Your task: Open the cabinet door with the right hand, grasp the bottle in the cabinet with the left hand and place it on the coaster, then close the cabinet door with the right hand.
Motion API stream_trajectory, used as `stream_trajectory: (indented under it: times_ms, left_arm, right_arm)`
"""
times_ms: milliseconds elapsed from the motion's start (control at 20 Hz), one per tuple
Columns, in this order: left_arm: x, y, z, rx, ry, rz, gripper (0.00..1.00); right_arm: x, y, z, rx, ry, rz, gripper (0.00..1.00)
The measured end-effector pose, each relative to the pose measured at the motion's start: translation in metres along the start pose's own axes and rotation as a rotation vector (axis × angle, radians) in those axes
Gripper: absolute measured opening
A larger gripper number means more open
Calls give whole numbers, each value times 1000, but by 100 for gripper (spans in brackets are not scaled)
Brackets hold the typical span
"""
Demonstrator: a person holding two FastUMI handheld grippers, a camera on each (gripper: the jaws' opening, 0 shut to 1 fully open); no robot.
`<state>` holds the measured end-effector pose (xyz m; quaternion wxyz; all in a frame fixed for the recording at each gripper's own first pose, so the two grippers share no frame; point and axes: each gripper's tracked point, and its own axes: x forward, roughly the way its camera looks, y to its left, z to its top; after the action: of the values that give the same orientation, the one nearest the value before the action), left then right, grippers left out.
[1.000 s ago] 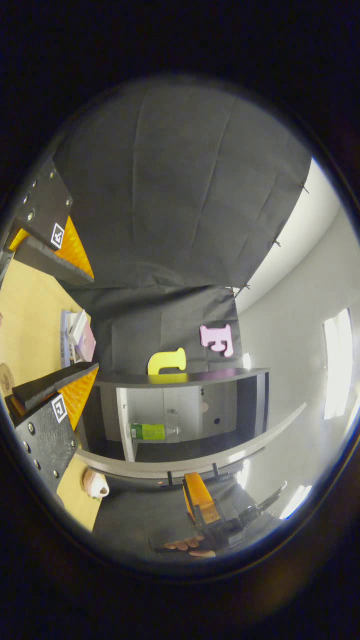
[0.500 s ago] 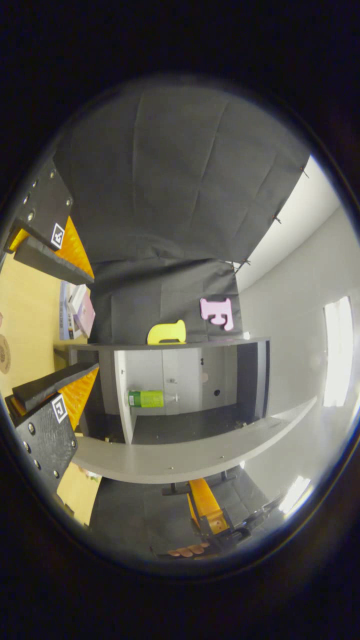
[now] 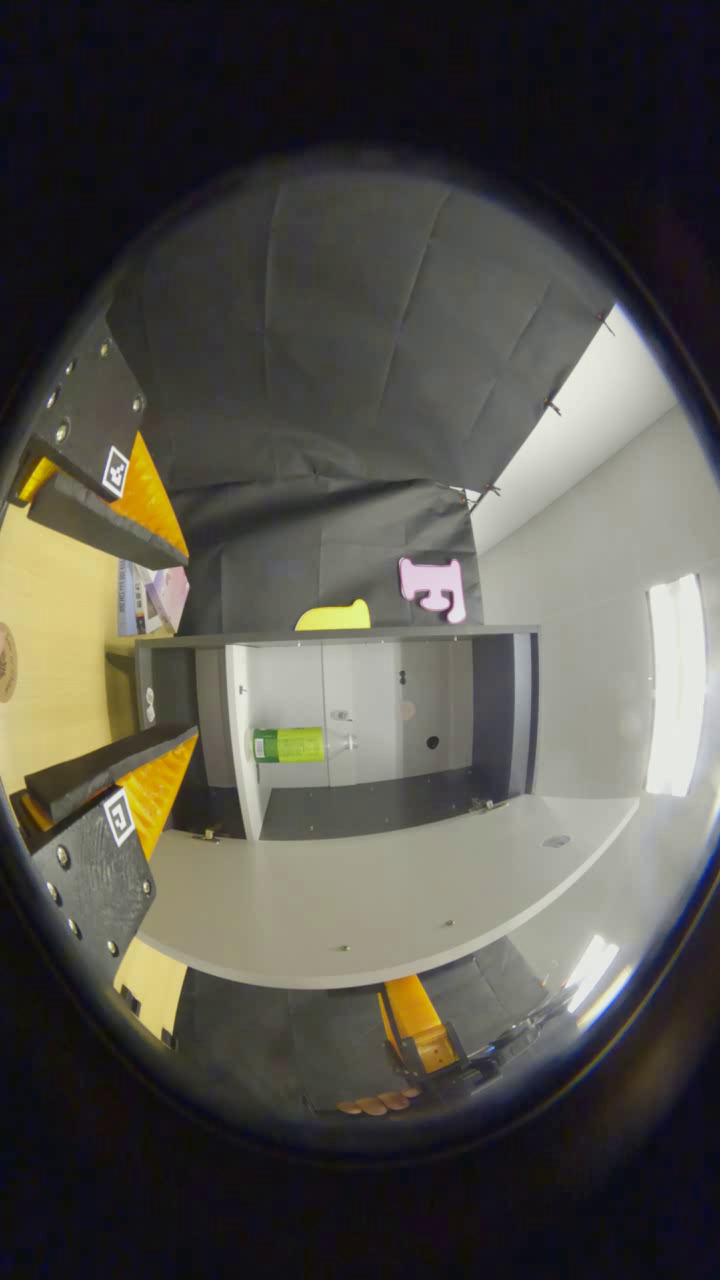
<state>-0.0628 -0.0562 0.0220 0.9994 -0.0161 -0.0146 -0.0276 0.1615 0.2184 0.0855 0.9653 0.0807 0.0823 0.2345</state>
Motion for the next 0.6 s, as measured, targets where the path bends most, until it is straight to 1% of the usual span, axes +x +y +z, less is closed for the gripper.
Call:
stream_trajectory:
  times_ms: [150,200,400,550,600]
  left_arm:
    - [-4,-4,4,13,-1,-2,92]
    - [-5,-9,3,14,-2,0,89]
    - [-14,-16,4,22,-3,12,89]
    - [-20,-24,5,27,-3,19,89]
    - [-22,-27,4,23,-1,20,92]
  right_arm:
    - [-5,-12,2,15,-7,-16,18]
    - [-7,-16,3,15,-10,-23,18]
    - [-12,-31,5,6,-29,-57,18]
    - [-16,-51,7,12,-42,-100,18]
    - [-19,-60,8,12,-46,-118,18]
